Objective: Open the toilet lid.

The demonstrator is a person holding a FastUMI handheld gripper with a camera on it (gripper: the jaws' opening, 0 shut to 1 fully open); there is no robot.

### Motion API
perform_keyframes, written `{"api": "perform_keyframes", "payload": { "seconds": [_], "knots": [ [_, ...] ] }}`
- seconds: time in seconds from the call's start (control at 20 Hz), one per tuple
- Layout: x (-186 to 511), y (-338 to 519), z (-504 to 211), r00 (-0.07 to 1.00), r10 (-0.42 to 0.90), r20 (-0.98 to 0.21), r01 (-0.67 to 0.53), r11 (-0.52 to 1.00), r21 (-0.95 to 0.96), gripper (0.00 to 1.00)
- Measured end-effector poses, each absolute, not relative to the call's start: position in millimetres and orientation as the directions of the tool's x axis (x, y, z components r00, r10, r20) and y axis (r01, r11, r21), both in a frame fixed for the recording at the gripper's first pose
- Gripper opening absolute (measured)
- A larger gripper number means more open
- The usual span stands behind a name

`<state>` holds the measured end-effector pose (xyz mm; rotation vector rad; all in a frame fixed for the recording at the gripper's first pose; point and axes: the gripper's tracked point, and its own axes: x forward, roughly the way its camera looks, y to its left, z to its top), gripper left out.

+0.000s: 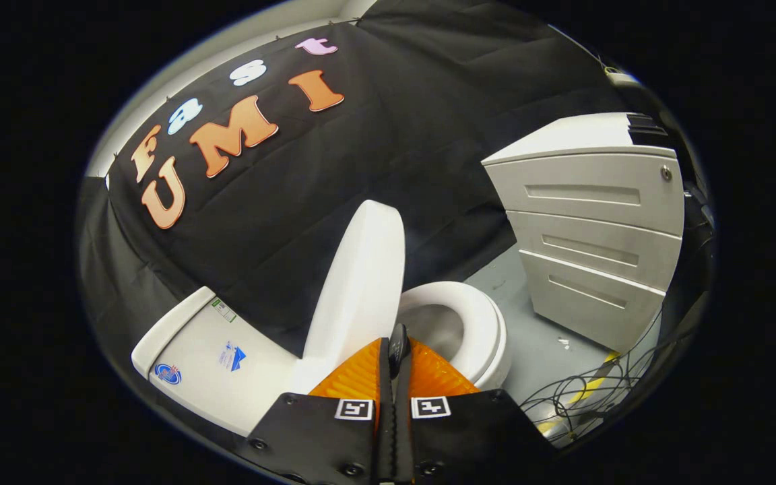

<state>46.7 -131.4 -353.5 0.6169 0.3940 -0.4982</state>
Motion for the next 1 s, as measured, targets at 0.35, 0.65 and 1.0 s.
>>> {"api": "perform_keyframes", "payload": {
  "seconds": [0.35, 0.65, 1.0],
  "knots": [
    [56, -115, -330, 0.802, -0.333, -0.495, 0.532, 0.776, 0.34, 0.07],
    [68, -93, -303, 0.836, -0.323, -0.444, 0.492, 0.801, 0.343, 0.07],
    [79, -67, -279, 0.849, -0.309, -0.428, 0.456, 0.839, 0.298, 0.07]
  ]
}}
